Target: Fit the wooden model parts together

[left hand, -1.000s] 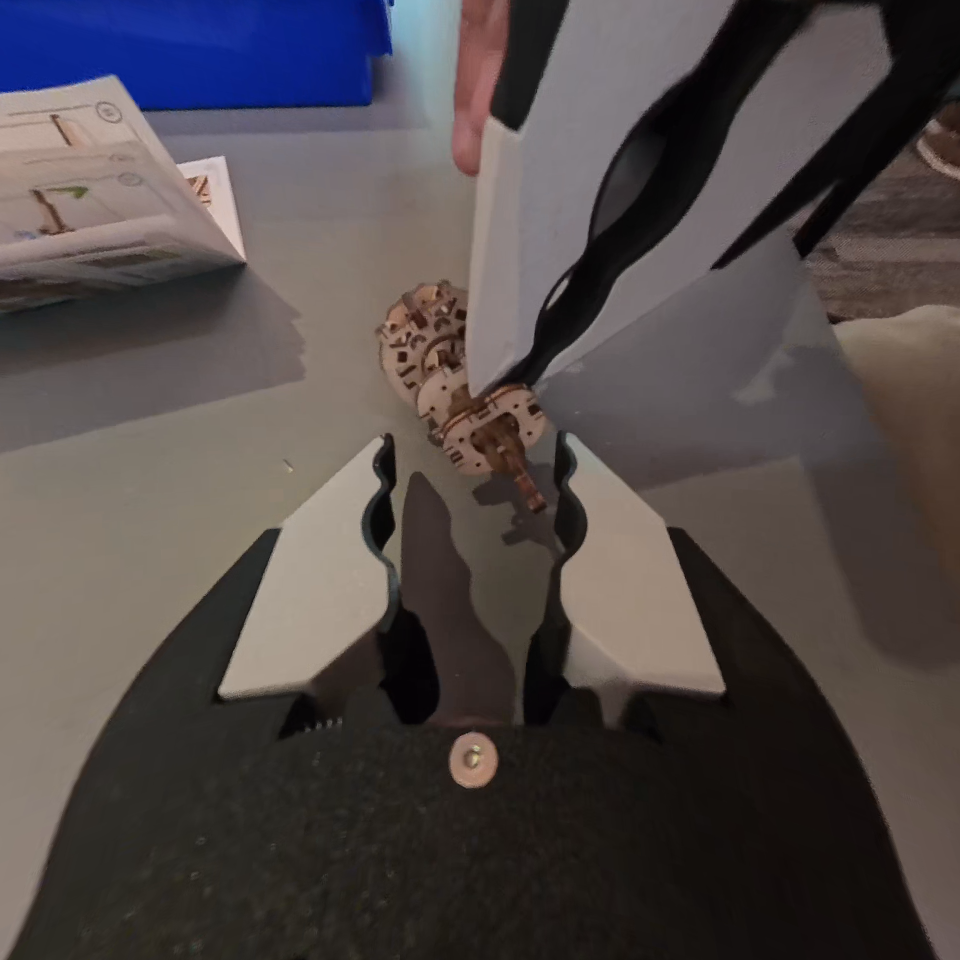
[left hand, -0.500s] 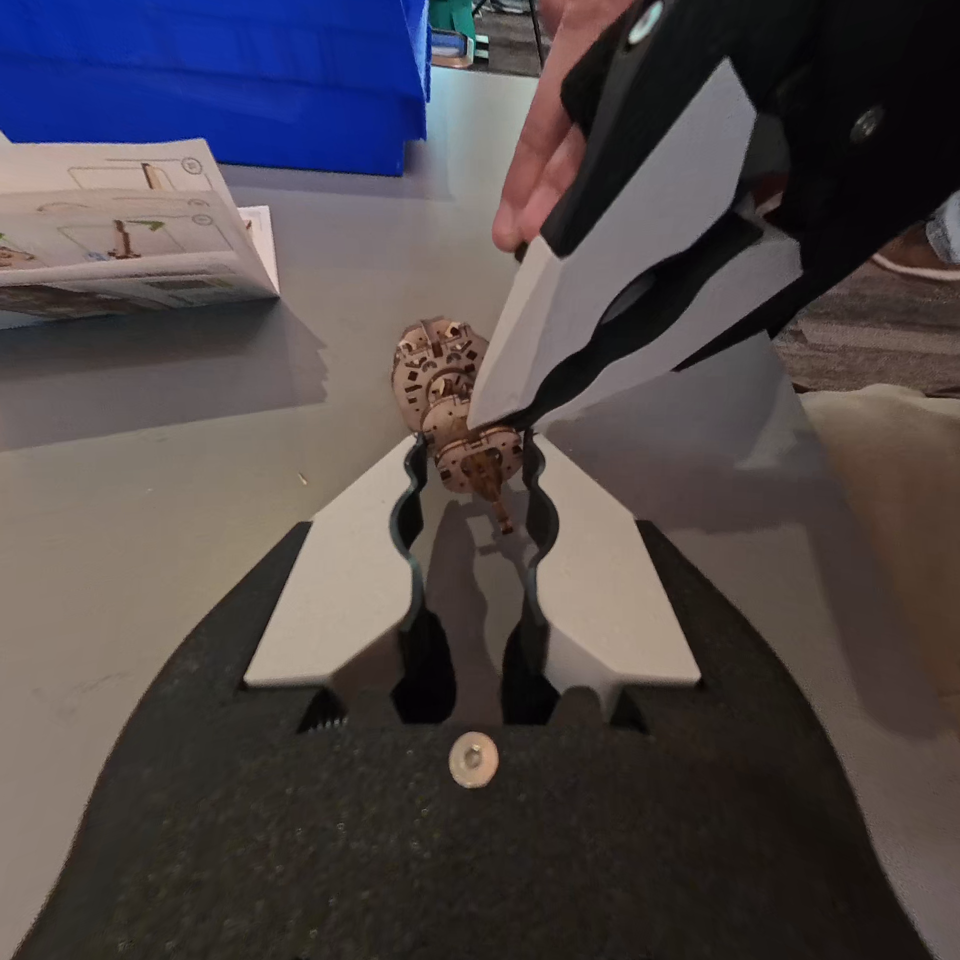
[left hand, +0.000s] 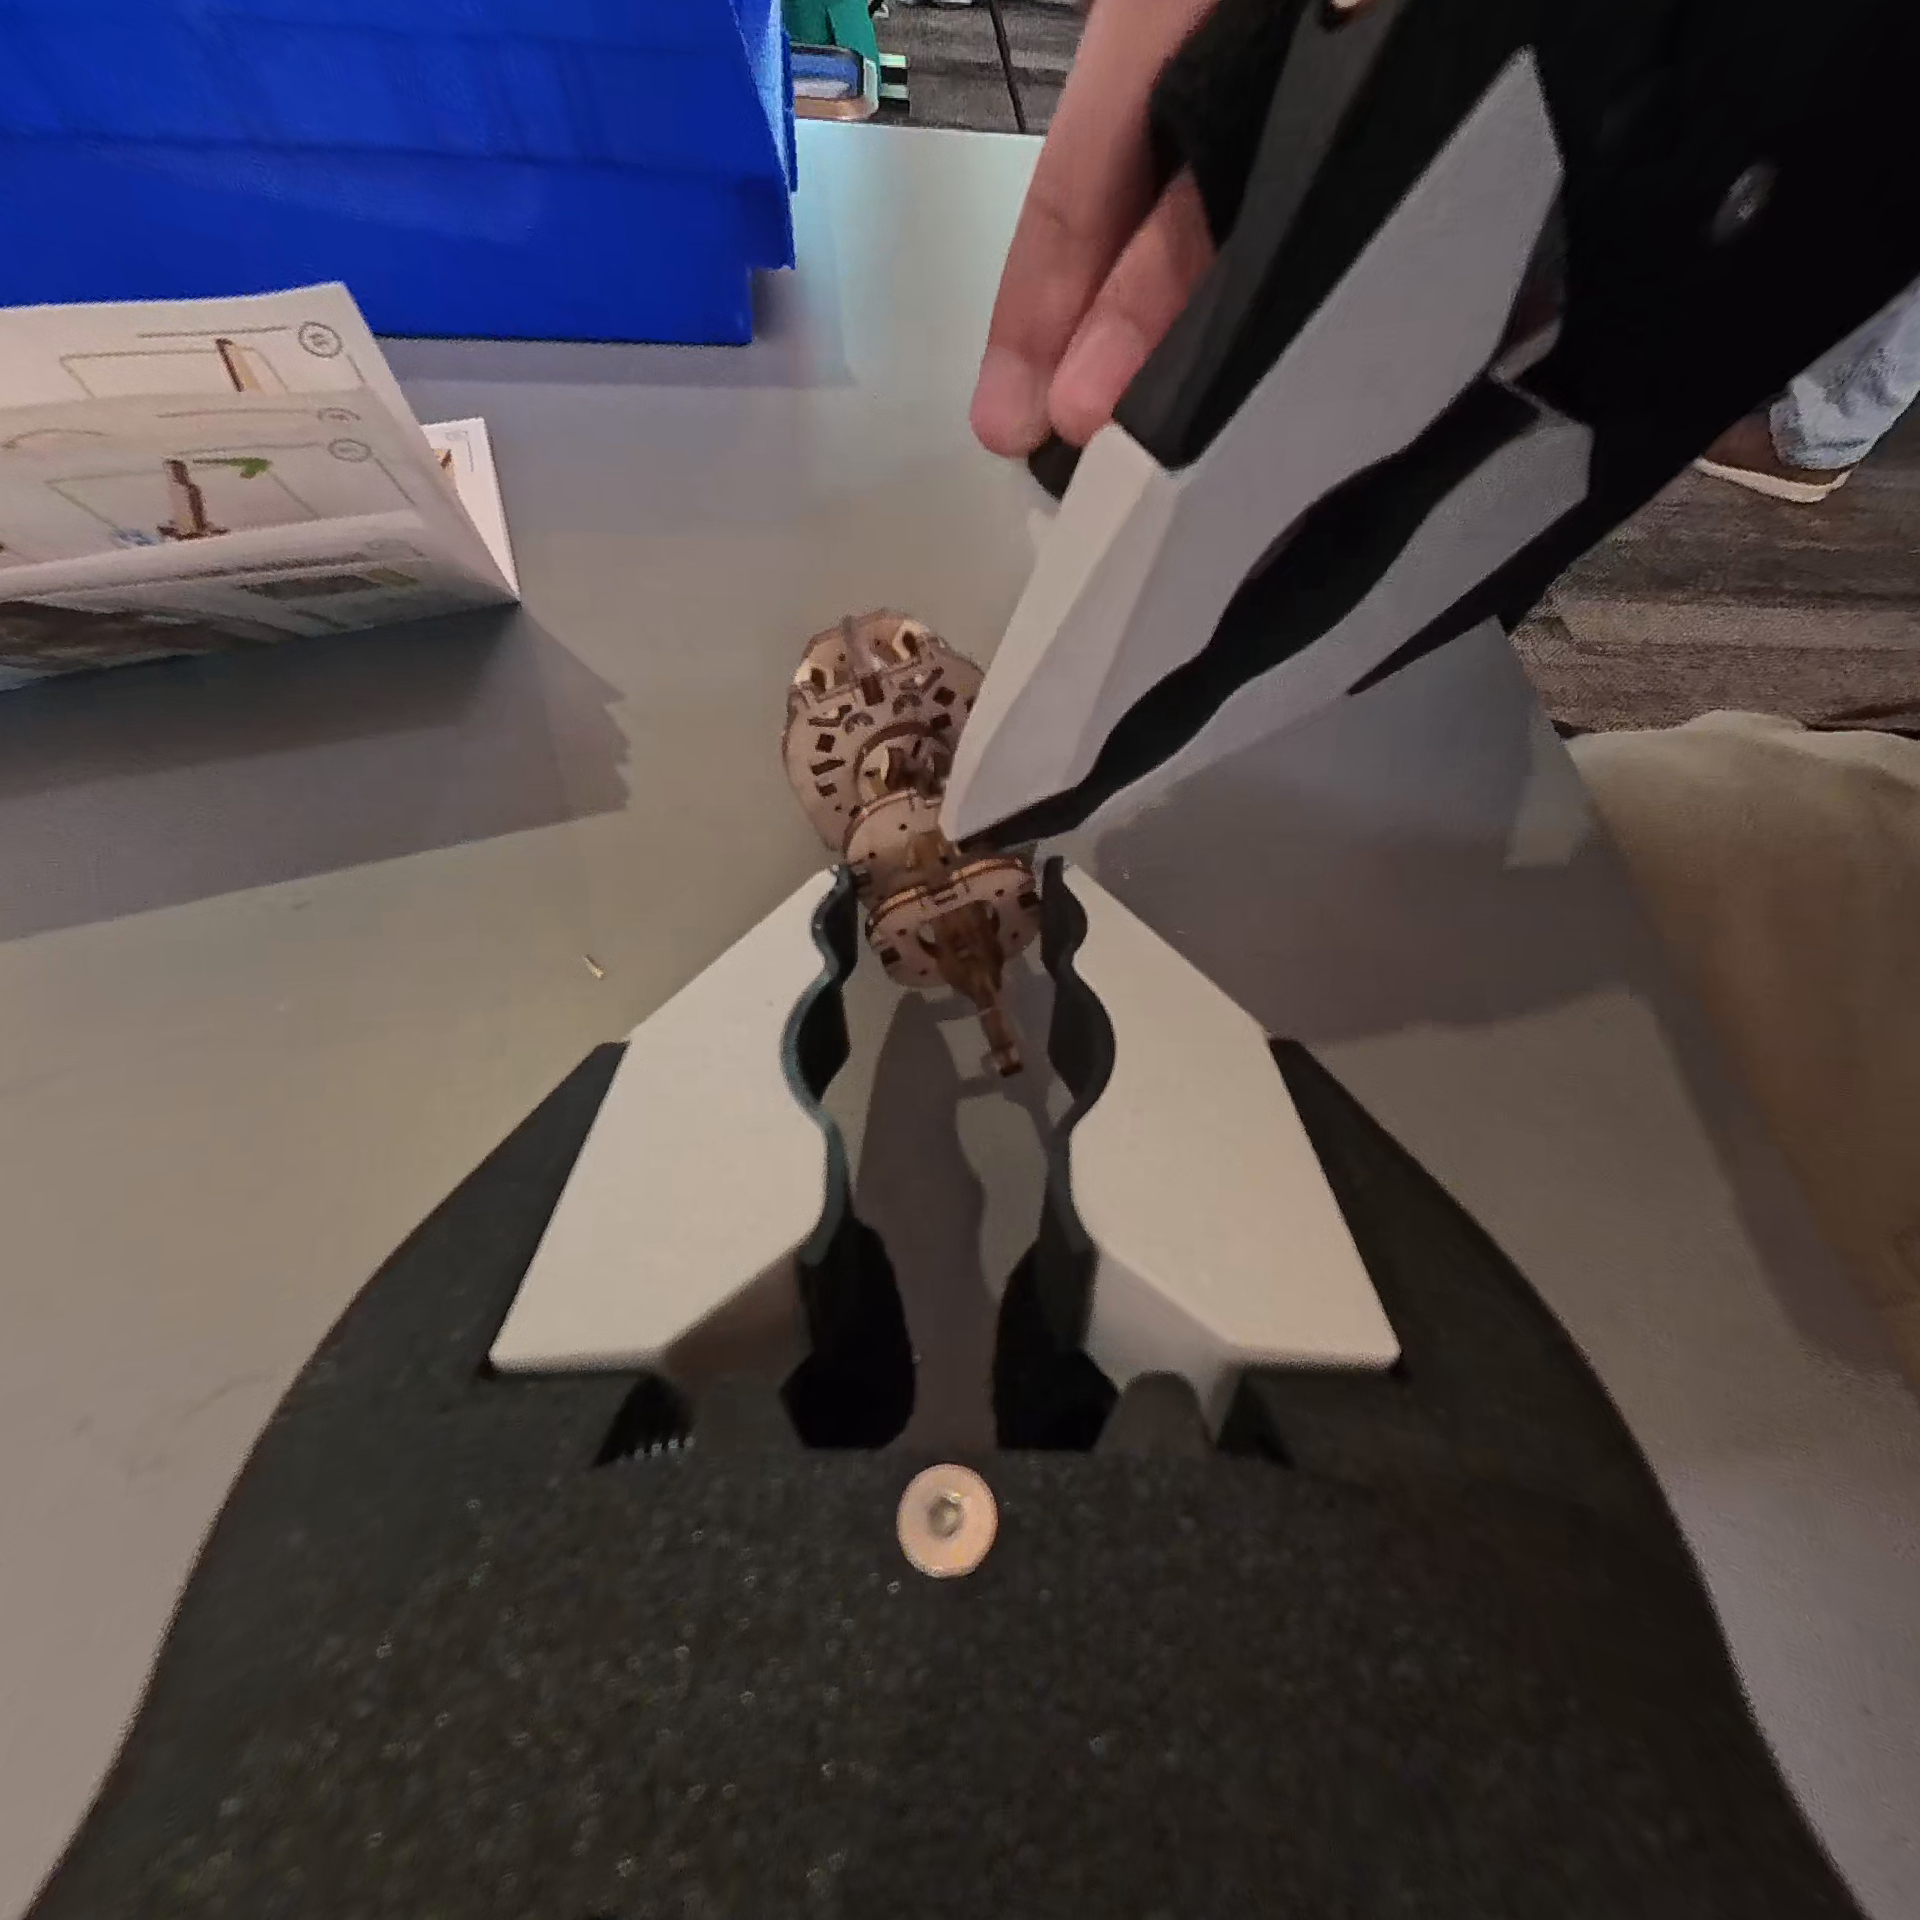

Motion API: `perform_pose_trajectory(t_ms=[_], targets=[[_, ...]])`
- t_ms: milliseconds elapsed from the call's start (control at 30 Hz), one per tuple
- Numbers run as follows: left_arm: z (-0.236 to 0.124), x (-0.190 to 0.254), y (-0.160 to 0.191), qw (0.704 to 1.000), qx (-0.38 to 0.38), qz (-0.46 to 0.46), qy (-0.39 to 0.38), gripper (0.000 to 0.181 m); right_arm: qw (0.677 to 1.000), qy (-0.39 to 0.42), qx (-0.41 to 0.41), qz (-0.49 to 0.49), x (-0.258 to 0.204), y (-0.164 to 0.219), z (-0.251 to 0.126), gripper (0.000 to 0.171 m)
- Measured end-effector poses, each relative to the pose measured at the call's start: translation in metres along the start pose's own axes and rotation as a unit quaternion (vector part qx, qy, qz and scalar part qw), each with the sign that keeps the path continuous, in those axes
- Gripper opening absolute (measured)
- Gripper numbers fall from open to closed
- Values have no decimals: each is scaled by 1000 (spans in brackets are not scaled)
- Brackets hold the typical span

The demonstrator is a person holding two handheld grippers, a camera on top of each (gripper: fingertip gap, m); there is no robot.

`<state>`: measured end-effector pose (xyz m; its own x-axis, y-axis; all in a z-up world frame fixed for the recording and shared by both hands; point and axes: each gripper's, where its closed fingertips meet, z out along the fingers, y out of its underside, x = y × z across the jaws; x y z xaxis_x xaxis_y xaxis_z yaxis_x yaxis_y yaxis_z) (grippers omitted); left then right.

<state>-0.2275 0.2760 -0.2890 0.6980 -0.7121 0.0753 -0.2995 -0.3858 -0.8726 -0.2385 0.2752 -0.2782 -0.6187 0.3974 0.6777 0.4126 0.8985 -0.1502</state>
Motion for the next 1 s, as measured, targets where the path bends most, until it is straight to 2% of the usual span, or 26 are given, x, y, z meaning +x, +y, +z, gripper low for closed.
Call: perform_pose_trajectory(t_ms=[133, 300, 400, 500, 667, 833, 1000], targets=[[1, 3, 1, 1000, -3, 5, 7, 34, 994, -42, 46, 86, -3, -1, -1, 0], [2, 6, 2, 1000, -8, 7, 18, 34, 972, -117, 103, 177, -6, -3, -3, 0], [4, 5, 4, 1000, -16, 8, 15, 33, 973, -129, 107, 160, -7, -1, -2, 0], [5, 4, 6, 1000, -23, 4, 14, 33, 981, -130, 83, 118, -8, 0, 0, 0], [4, 3, 5, 1000, -18, 8, 4, 33, 985, -131, 51, 102, -6, 1, 1, 0], [-6, 4, -6, 999, 25, 43, -12, 39, 979, -137, 65, 135, 0, 1, -1, 0], [-19, 2, -11, 996, 39, 83, -17, 33, 971, -163, 72, 159, 0, 2, 3, 0]])
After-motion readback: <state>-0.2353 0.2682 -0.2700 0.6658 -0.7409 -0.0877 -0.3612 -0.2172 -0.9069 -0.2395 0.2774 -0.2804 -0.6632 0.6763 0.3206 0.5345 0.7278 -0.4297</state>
